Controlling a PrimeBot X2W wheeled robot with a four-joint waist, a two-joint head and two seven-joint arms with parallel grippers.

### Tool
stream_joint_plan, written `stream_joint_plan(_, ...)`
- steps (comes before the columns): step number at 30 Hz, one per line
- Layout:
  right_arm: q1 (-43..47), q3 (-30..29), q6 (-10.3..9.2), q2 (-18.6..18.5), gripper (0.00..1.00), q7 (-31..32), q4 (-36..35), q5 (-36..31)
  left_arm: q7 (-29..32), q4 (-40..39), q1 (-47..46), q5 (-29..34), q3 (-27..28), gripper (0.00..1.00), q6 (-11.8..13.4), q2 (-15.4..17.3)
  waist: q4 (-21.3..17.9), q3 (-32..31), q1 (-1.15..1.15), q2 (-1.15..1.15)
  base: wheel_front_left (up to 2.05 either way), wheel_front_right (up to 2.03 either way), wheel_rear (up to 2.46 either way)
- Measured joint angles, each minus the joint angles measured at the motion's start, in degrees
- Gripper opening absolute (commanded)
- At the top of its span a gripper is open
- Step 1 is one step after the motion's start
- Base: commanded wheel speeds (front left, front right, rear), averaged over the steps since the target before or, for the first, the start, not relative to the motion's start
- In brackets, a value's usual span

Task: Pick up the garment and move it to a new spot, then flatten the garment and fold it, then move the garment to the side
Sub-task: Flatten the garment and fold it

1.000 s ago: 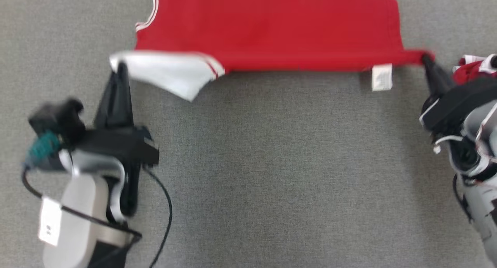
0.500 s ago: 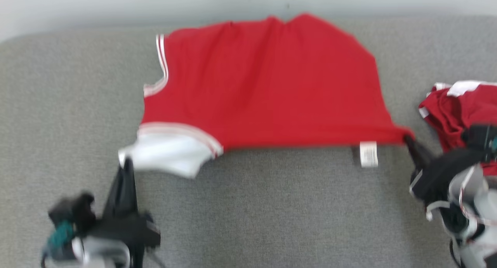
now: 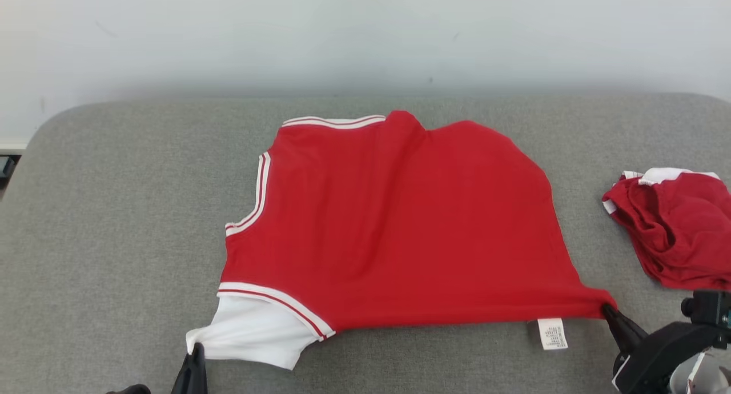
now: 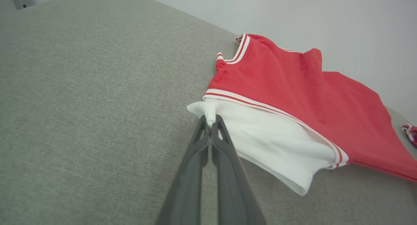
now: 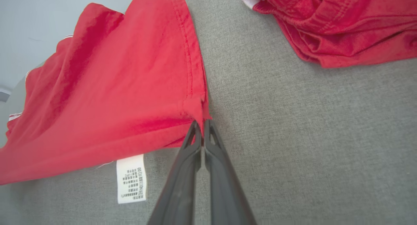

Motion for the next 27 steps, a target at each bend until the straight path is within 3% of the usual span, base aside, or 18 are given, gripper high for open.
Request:
stream_joint_plan(10, 9.06, -1.19, -0.93, 2.98, 0.00, -0.94, -2.59, -3.11, 1.16, 1.76, 2.96, 0.08, -0.15, 0.00, 0.66, -0.01, -0.06, -2.91, 0.01, 0.00, 0.00, 0.00, 0.00)
stream_joint_plan(27, 9.43, -4.89, -0.99, 7.11, 0.00, -1.41, -6.53, -6.56, 3.16, 0.15, 3.36, 0.09, -0.58, 0.00, 1.07, 0.01, -0.80, -3.23, 0.02, 0.01, 0.00, 0.00, 0.00)
